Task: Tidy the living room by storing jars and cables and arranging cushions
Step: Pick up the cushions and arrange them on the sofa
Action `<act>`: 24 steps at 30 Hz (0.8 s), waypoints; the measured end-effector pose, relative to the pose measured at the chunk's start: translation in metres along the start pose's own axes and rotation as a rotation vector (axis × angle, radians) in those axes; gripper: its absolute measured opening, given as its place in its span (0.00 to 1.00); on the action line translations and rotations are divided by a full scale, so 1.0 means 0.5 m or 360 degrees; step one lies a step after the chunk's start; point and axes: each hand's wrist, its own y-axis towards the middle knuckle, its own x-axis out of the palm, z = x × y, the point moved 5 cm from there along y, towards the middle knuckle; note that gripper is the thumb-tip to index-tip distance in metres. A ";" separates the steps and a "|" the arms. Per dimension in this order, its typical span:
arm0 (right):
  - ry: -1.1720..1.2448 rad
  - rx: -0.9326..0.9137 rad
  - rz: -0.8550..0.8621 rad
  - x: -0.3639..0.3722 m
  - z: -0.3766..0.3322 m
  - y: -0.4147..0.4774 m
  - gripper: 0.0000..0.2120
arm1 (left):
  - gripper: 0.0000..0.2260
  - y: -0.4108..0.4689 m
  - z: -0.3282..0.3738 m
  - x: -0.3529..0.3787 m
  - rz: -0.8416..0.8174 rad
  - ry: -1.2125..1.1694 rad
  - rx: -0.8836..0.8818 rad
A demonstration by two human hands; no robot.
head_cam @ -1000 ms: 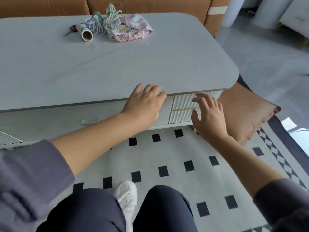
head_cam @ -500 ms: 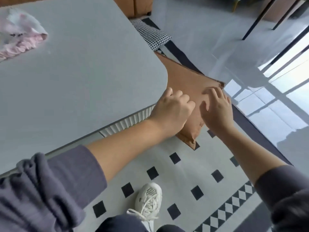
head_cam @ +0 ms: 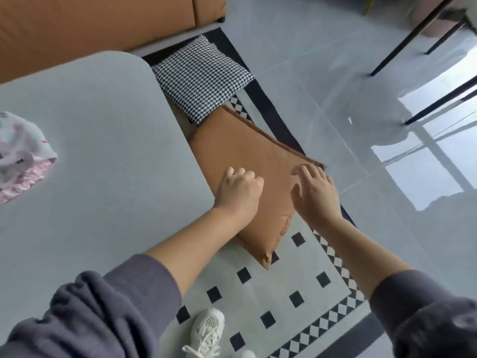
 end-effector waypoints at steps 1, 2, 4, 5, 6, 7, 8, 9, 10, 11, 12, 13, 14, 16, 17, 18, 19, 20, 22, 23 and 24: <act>0.0002 -0.0003 -0.0039 -0.021 0.010 0.026 0.12 | 0.05 0.023 0.009 -0.011 -0.0057 -0.0041 -0.0037; -0.0009 -0.0010 -0.0057 -0.031 0.022 0.045 0.13 | 0.07 0.042 0.015 -0.011 -0.0093 -0.0075 -0.0071; -0.0032 -0.0061 -0.0097 -0.057 0.054 0.104 0.12 | 0.09 0.106 0.026 -0.021 -0.0142 -0.0195 -0.0180; -0.0044 -0.0095 -0.0131 -0.060 0.074 0.138 0.12 | 0.10 0.142 0.029 -0.019 -0.0155 -0.0237 -0.0248; -0.0067 -0.0127 -0.0181 -0.052 0.094 0.169 0.13 | 0.10 0.174 0.030 -0.012 -0.0173 -0.0278 -0.0305; -0.0087 -0.0159 -0.0238 -0.039 0.111 0.202 0.13 | 0.09 0.204 0.026 -0.001 -0.0172 -0.0301 -0.0362; -0.0086 -0.0180 -0.0312 -0.020 0.127 0.227 0.14 | 0.08 0.225 0.019 0.011 -0.0200 -0.0344 -0.0434; -0.0069 -0.0215 -0.0390 0.007 0.146 0.268 0.15 | 0.08 0.262 0.005 0.028 -0.0169 -0.0402 -0.0523; -0.0068 -0.0259 -0.0475 0.042 0.166 0.308 0.15 | 0.08 0.297 -0.012 0.054 -0.0157 -0.0494 -0.0659; -0.0080 -0.0303 -0.0561 0.077 0.180 0.336 0.16 | 0.08 0.315 -0.030 0.082 -0.0158 -0.0632 -0.0836; -0.0095 -0.0345 -0.0639 0.124 0.200 0.374 0.17 | 0.08 0.341 -0.052 0.127 -0.0185 -0.0784 -0.1045; -0.0106 -0.0367 -0.0712 0.161 0.212 0.397 0.18 | 0.09 0.351 -0.072 0.165 -0.0191 -0.0920 -0.1238; -0.0099 -0.0369 -0.0775 0.201 0.225 0.420 0.20 | 0.11 0.360 -0.090 0.210 -0.0206 -0.1009 -0.1417; -0.0111 -0.0370 -0.0905 0.297 0.253 0.463 0.28 | 0.20 0.382 -0.124 0.314 -0.0250 -0.1069 -0.1710; -0.0146 -0.0391 -0.0980 0.344 0.264 0.482 0.33 | 0.27 0.389 -0.140 0.359 -0.0281 -0.1082 -0.1826; -0.0181 -0.0394 -0.1055 0.382 0.273 0.495 0.38 | 0.33 0.390 -0.154 0.398 -0.0325 -0.1104 -0.1933; -0.0204 -0.0389 -0.1123 0.432 0.282 0.512 0.42 | 0.39 0.398 -0.171 0.447 -0.0335 -0.1167 -0.2042; -0.0215 -0.0357 -0.1176 0.469 0.287 0.527 0.46 | 0.45 0.398 -0.189 0.493 -0.0348 -0.1247 -0.2199; -0.0204 -0.0214 -0.1291 0.572 0.300 0.561 0.51 | 0.52 0.394 -0.218 0.608 -0.0338 -0.1481 -0.2589; -0.0189 -0.0108 -0.1322 0.595 0.302 0.575 0.53 | 0.54 0.386 -0.222 0.635 -0.0339 -0.1594 -0.2758; -0.0180 0.0000 -0.1344 0.633 0.307 0.589 0.55 | 0.57 0.376 -0.229 0.699 -0.0365 -0.1703 -0.2898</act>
